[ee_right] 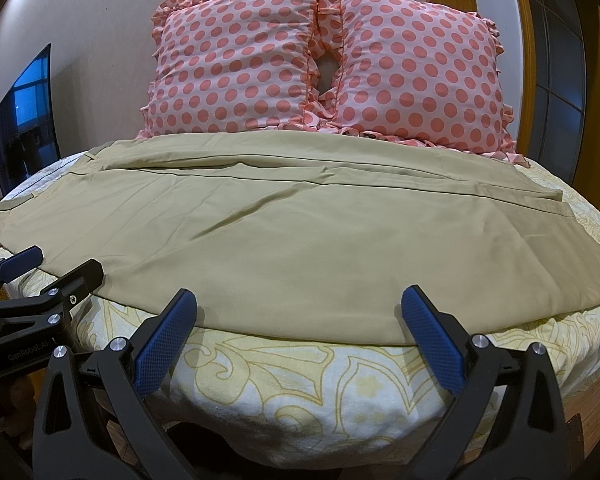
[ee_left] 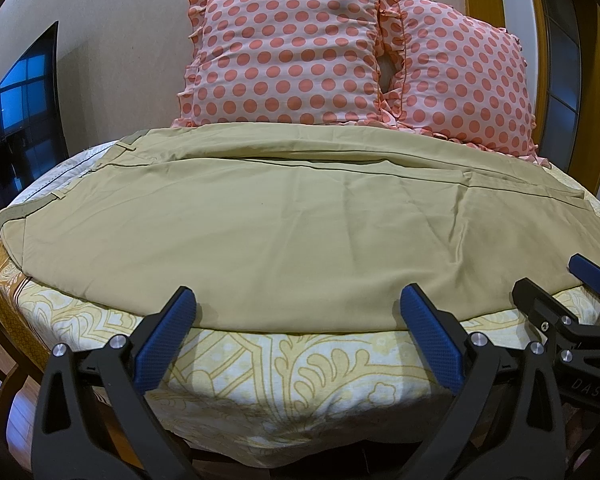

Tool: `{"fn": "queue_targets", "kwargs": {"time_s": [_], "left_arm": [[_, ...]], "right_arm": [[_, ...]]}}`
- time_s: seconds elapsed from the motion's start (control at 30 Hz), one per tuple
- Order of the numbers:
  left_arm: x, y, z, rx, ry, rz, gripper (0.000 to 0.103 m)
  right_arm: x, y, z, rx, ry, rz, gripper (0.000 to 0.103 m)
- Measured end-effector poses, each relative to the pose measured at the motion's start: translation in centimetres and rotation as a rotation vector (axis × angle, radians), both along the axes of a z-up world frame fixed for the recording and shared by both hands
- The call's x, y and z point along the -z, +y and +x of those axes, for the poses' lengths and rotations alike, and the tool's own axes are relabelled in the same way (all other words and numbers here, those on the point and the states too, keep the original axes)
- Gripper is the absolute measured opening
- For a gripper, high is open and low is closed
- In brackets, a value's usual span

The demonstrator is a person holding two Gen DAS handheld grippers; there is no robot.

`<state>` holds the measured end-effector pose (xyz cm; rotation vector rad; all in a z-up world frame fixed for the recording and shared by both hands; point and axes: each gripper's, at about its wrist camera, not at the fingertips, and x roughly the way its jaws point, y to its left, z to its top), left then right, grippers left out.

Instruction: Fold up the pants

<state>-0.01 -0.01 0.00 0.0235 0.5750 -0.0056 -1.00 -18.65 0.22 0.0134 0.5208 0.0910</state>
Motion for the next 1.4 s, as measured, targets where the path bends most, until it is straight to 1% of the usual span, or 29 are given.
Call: {"fn": "queue_targets", "kwargs": {"time_s": [0.77,0.87,0.97,1.1,1.17,1.2,1.27,1.3,1.37,1.4], "left_arm": [[0.0,0.0,0.0,0.001,-0.002,0.001,0.101],[0.0,0.0,0.0,0.003,0.0,0.002,0.101],[0.0,0.1,0.1,0.014,0.007,0.003,0.101],[-0.2,0.2,0.4,0.031,0.016,0.003,0.101],[-0.8,0.3,0.8,0.034,0.02,0.011,0.101],[-0.9,0.2,0.8,0.033,0.019,0.017,0.101],[-2.1,0.2,0.6,0.03,-0.012,0.041,0.101],[-3.2,0.1,0.8,0.029,-0.045,0.05,0.101],[-4.8,0.1,1.6,0.014,-0.08,0.061,0.101],[-5.9,0.1,2.7,-0.003,-0.097,0.065,0.101]], "right_arm": [[-0.1,0.0,0.1,-0.002,-0.012,0.001,0.102],[-0.4,-0.1,0.0,-0.008,-0.04,0.001,0.102],[-0.1,-0.2,-0.3,-0.017,-0.077,0.002,0.102],[0.0,-0.6,-0.3,-0.055,-0.069,0.008,0.102],[-0.4,-1.1,0.4,-0.087,-0.039,0.013,0.102],[-0.9,-1.8,1.0,-0.091,-0.009,0.031,0.102],[-2.4,-3.7,2.0,-0.077,0.001,0.083,0.102],[-4.2,-5.8,3.2,-0.056,-0.01,0.133,0.102],[-6.3,-8.6,5.4,0.001,-0.016,0.168,0.102],[-7.6,-10.7,7.4,0.054,-0.008,0.182,0.102]]}}
